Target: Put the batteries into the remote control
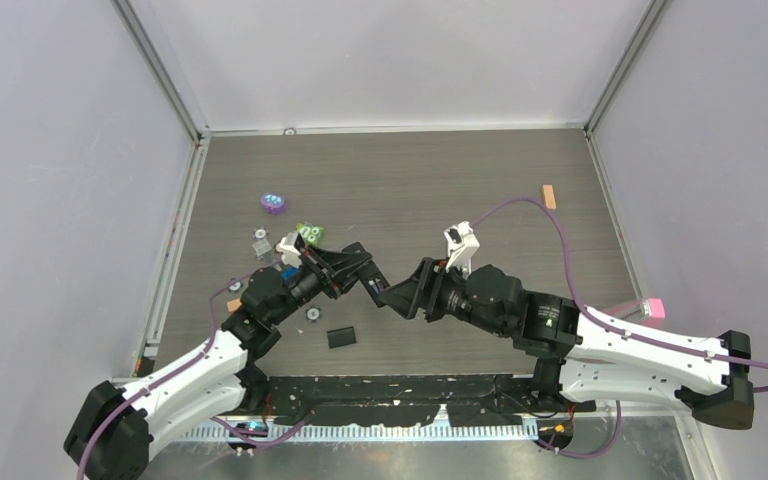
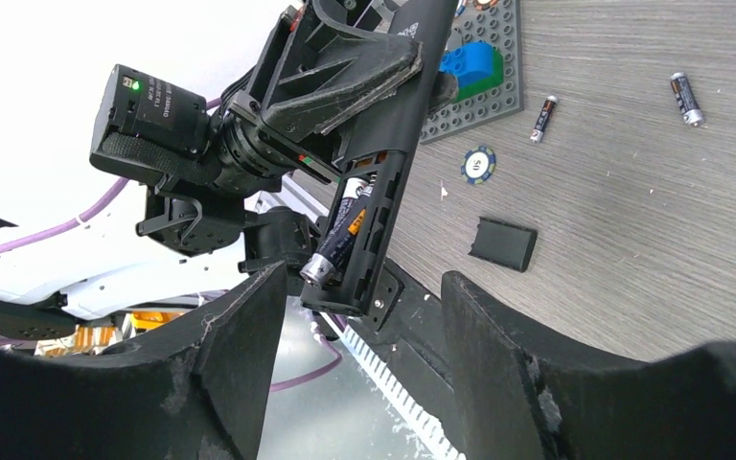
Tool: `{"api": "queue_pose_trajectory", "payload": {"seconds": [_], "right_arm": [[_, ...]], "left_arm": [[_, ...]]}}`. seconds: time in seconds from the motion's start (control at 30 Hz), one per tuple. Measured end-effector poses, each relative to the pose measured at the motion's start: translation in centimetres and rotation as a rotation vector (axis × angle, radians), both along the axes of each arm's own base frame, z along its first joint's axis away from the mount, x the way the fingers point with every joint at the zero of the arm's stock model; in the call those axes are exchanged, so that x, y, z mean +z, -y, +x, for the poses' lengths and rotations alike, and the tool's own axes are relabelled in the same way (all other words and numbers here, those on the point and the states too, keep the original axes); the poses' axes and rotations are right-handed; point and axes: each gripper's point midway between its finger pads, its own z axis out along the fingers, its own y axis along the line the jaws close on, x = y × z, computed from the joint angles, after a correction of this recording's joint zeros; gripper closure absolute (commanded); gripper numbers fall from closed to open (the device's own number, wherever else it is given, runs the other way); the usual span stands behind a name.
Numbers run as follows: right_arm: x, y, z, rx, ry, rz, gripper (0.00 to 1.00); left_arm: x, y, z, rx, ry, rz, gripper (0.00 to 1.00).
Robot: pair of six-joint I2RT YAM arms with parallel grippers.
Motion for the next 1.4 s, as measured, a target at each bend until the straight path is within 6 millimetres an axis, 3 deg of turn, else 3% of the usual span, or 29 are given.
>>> {"api": "queue_pose_trajectory", "payload": {"seconds": [0.43, 1.07, 1.4], "right_arm": [[-1.0, 0.0, 0.1, -0.023, -0.039, 0.023, 0.37], [0.7, -0.9, -0.6, 0.035, -0.023, 0.091, 0.28], [0.7, 1.1, -0.3, -0.02, -0.009, 0.143, 0.31]], "left_arm": [[0.1, 0.2, -0.3, -0.02, 0.013, 0.007, 1.0], [0.6, 0.4, -0.5, -0.037, 0.032, 0.009, 1.0], [0.5, 0.4, -0.5, -0.037, 0.036, 0.016, 1.0]]}}
